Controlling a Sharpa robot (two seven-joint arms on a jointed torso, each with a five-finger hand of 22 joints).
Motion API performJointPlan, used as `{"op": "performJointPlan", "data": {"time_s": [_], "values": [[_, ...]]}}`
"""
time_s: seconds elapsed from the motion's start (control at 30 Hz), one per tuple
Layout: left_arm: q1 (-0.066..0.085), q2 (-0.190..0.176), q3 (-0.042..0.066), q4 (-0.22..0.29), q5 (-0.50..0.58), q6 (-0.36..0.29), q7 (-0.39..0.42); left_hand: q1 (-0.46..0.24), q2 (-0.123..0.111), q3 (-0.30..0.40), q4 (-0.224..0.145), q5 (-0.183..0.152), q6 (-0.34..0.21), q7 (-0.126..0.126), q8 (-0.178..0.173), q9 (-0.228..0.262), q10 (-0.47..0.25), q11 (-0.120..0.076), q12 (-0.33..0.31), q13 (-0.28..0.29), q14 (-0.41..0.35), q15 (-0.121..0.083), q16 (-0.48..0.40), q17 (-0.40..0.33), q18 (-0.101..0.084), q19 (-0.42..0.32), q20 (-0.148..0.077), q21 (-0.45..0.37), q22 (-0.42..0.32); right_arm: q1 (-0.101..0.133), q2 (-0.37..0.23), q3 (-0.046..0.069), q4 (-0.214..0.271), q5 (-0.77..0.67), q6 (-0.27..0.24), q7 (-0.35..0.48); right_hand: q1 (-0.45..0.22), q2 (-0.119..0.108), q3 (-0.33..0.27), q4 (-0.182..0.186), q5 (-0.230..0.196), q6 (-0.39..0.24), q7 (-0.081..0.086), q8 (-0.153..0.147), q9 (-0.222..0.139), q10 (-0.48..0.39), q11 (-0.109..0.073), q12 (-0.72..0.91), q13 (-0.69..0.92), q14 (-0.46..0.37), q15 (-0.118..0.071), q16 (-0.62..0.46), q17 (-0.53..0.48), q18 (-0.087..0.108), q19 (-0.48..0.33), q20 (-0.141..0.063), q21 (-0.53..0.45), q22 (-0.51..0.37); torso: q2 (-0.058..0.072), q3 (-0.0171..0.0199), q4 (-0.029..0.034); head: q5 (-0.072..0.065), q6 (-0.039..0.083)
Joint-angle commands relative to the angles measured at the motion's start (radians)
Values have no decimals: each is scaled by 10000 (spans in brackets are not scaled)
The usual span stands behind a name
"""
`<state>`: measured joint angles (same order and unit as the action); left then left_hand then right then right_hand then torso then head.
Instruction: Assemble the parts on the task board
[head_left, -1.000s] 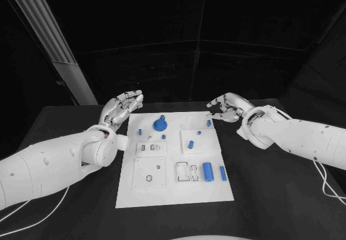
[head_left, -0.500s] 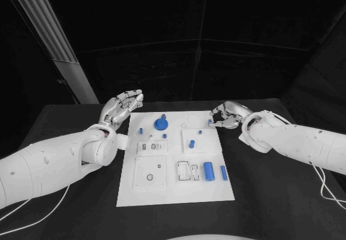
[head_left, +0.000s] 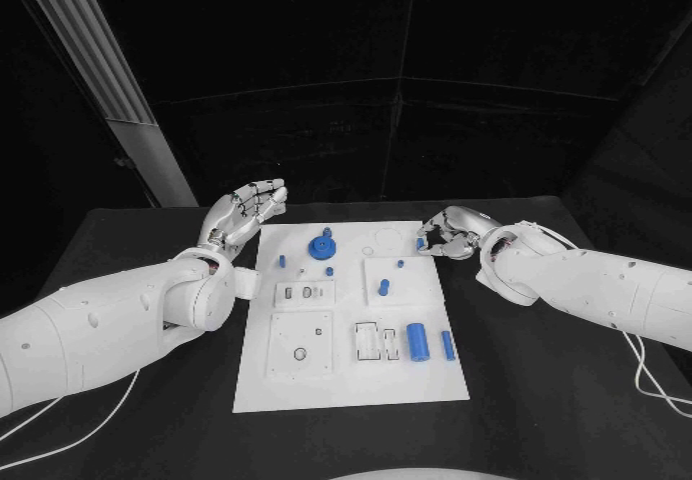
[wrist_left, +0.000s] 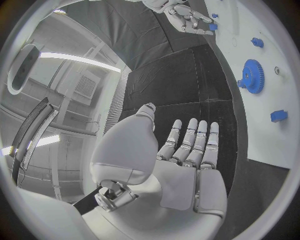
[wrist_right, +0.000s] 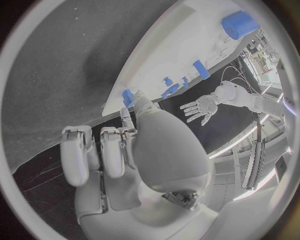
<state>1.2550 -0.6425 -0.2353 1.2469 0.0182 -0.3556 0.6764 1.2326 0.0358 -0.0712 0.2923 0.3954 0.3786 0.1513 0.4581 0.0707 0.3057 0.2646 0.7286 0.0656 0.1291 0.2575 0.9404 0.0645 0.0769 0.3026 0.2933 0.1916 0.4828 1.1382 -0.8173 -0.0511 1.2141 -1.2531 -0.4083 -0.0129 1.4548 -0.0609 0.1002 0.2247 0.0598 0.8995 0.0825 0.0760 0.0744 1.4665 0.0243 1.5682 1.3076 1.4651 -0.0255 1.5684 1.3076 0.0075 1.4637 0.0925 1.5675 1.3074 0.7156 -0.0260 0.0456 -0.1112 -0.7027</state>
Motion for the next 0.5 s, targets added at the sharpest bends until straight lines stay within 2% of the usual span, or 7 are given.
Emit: {"op": "performJointPlan", "data": {"time_s": [0.03,0.5], "values": [[15,-4,7,22,-43,102,2715,23,102,-77,5,57,-61,1450,36,-12,-61,14,51,-2,14,65,60,3,18,-83,-17,21,2,7,31,4,-15,-186,199,-145,145,48,68,-12,-10,127,-65,63,19,1043,-87,26,2632,1056,-87,24,2632,-75,1071,-89,32,2634,-7,1,-1,0,-2],[15,-26,7,40,-43,104,2711,23,102,-77,5,57,-61,1450,36,-12,-61,14,51,-2,14,65,60,3,18,-83,-17,21,2,1,115,5,-39,-254,289,-274,300,253,172,-117,104,448,-133,154,43,1043,-162,26,2632,1056,-174,24,2632,-75,1071,-178,32,2634,-5,-1,-5,47,-22]]}}
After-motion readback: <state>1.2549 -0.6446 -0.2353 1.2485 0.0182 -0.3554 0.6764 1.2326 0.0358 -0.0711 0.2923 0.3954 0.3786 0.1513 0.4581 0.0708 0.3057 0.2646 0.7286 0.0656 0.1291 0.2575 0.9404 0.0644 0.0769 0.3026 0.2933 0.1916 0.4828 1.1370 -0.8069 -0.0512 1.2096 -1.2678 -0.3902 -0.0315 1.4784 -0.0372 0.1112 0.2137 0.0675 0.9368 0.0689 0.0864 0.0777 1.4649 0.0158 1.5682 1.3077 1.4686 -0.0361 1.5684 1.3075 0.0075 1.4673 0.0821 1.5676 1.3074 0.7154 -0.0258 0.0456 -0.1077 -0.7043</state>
